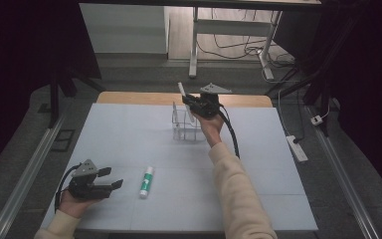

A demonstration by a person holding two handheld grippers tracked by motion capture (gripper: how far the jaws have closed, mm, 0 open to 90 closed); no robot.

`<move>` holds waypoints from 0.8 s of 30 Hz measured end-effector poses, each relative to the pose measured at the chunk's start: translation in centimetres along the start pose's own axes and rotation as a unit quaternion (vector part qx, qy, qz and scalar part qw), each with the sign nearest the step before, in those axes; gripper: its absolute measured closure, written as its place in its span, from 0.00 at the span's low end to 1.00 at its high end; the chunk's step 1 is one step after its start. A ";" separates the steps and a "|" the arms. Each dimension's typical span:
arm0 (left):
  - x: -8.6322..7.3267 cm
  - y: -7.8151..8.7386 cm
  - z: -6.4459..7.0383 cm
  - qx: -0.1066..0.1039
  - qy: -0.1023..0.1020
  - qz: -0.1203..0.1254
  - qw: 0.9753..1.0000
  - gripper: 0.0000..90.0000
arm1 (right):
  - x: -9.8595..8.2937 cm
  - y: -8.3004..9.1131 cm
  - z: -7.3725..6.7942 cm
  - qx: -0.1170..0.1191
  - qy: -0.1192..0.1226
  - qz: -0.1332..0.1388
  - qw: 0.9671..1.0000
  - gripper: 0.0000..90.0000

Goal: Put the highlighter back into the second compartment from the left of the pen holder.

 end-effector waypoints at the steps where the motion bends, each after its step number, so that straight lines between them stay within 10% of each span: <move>1: 0.0 0.0 0.0 0.000 0.000 0.000 1.000 0.34 | -0.1 -0.1 0.1 -0.002 0.001 -0.002 1.000 0.86; 8: 0.0 0.0 0.0 -0.001 -0.001 -0.001 1.000 0.34 | -0.7 -0.1 0.4 -0.030 0.013 -0.015 0.999 0.60; 24: 0.0 0.0 0.0 0.001 0.000 0.000 1.000 0.34 | -1.7 3.1 1.1 -0.033 0.013 -0.048 0.998 0.58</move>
Point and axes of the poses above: each handheld gripper's, and its own axes: y roughly backward along the jaws, x roughly out of its top, z roughly to its right, the point moved 9 cm from there along -y, roughly forward along the jaws, and after that the axes turned 12 degrees about -y, right-handed, at the moved point
